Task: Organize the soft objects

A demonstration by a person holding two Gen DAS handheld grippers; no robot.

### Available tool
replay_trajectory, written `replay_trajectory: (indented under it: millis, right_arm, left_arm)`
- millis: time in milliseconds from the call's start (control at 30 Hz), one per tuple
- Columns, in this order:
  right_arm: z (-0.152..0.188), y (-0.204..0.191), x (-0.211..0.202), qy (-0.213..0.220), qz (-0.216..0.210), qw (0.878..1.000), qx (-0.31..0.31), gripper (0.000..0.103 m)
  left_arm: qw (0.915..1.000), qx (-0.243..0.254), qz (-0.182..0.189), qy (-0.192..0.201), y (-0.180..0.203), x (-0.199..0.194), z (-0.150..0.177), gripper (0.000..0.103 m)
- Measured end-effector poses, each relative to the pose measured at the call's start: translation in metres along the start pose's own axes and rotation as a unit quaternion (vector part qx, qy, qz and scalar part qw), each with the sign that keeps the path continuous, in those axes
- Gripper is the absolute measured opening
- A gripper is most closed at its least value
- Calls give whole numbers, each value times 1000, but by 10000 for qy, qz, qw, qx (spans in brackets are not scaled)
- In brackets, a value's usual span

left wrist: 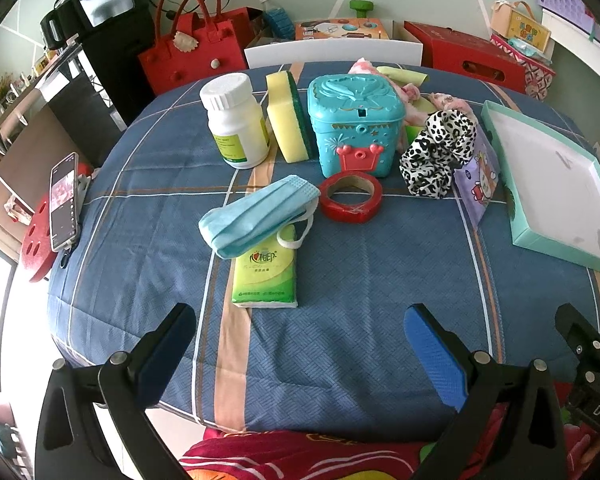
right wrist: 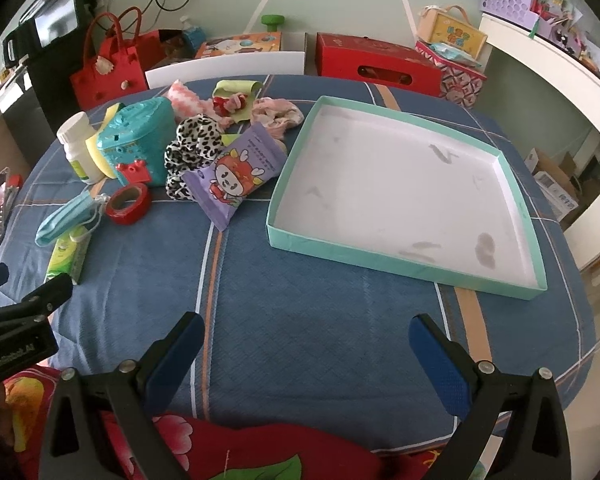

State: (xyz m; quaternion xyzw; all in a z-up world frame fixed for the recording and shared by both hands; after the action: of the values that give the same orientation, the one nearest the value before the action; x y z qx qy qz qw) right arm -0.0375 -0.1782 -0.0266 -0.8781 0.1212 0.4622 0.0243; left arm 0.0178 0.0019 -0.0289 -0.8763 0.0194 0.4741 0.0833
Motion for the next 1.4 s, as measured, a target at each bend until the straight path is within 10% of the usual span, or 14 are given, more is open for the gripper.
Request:
replay_trajectory:
  millis: [1400]
  right_arm:
    - [1, -3, 2, -38, 104, 9999, -84, 103]
  left_arm:
    - [9999, 72, -59, -55, -1, 3, 3, 103]
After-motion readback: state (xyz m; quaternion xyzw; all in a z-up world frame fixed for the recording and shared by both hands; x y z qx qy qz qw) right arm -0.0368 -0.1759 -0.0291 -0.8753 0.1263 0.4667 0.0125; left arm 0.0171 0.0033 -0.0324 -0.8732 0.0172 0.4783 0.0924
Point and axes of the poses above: each gripper's, at about its wrist camera, not at the fingertips, and x roughly the way its jaws point, y to its right, z to its underside, the point moved 3 cm from there along x, roughly the way its jaws point, and after that the axes turned 3 degrees about y, right-handed, at the moved point
